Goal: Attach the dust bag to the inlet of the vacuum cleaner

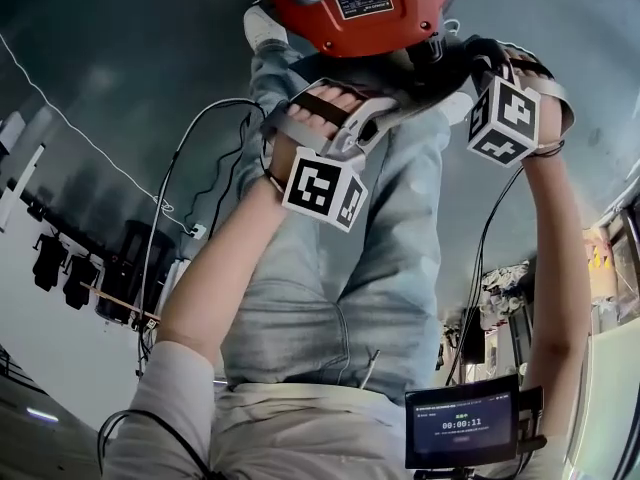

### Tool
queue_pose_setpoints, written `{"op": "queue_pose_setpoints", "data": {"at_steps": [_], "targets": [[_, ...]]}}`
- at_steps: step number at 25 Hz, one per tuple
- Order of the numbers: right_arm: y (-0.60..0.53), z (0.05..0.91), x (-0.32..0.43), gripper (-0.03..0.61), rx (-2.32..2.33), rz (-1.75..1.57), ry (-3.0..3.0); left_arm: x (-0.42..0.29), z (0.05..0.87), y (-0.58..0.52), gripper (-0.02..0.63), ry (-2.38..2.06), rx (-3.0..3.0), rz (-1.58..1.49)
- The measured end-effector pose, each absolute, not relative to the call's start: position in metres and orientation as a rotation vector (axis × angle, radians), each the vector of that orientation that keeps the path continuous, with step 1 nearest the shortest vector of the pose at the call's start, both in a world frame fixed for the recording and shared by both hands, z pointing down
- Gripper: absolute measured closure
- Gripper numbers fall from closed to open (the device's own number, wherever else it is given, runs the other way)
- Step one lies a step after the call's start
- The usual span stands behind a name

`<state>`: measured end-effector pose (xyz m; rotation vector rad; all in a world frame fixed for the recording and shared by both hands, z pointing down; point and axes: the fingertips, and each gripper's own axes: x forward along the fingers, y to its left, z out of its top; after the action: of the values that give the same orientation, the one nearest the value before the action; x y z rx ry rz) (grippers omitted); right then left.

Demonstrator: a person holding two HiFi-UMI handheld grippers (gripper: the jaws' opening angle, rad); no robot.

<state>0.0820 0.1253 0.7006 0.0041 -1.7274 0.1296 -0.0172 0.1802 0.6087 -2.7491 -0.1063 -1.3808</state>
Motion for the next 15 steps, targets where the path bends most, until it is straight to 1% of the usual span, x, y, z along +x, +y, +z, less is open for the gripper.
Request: {"op": "queue_pose_setpoints", "data": {"at_steps": [3,7,10,15], "targets": [[0.127,0.694,0.082,0.548,0.100,0.096,-1.730,-0.016,0.602,0.197,0.600,-0.086,-2.653,-1.362],[0.146,0.728,0.100,0.549,0.189,0.279,-1.701,-0.011,0.610,0.167,0.600,0.066,-2.564,-1.367],[0.148,0.730,0.100,0.549,0.232,0.359,-1.711,-0.004,0.611,0.143,0.600,0.029,-2.502,-1.387],[0.173,0.698,0.111,0.538,0.150,0.700,-1.837,-0.014,0.617,0.144,0.600,0.086,-2.545,-1.383]]}}
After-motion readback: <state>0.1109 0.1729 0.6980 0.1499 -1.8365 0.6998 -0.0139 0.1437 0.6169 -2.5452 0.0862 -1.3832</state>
